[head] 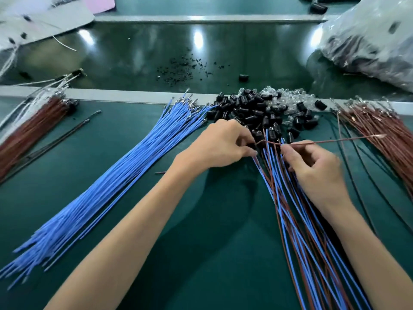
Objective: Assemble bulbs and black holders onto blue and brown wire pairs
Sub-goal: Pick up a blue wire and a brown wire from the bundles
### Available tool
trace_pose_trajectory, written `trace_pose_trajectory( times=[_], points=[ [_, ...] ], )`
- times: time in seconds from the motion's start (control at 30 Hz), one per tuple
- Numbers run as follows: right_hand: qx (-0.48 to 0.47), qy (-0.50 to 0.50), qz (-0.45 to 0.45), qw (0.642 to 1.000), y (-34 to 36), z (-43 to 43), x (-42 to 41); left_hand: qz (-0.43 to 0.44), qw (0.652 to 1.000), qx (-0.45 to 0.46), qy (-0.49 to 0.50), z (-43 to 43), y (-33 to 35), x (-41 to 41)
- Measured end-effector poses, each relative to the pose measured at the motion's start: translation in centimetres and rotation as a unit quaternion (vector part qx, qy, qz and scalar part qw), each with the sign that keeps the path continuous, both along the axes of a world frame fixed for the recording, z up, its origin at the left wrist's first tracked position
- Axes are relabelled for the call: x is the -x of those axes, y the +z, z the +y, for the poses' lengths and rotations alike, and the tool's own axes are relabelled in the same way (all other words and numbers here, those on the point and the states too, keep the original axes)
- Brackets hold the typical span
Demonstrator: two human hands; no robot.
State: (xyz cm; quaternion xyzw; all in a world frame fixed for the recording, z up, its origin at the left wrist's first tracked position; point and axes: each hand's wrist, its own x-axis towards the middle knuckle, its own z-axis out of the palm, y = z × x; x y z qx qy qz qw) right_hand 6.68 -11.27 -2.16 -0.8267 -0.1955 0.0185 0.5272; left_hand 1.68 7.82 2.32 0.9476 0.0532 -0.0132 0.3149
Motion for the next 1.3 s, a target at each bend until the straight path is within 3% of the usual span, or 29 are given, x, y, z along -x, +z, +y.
trace_pose_trajectory(
  times=[0.17,0.3,0.43,1.0,1.3],
  points=[
    [0.035,0.022,-0.048,0.998,0.2,-0.1,0.3,-0.027,0.992,-0.072,0.097,1.4,0.4,0.0],
    [0.082,0.045,-0.105,0.990,0.4,0.1,0.6,0.033,0.955,-0.231,0.183,2.8,0.5,0.2],
    [0.088,0.053,-0.108,0.989,0.2,0.1,0.6,0.076,0.933,-0.290,0.197,3.1,0.5,0.2],
    [0.091,0.057,-0.109,0.988,0.2,0.0,0.6,0.047,0.946,-0.268,0.178,4.7,0.0,0.4],
    [0.089,0.062,-0.106,0.988,0.3,0.0,0.8,-0.023,0.949,-0.239,0.203,5.9,0.7,0.6]
  ],
)
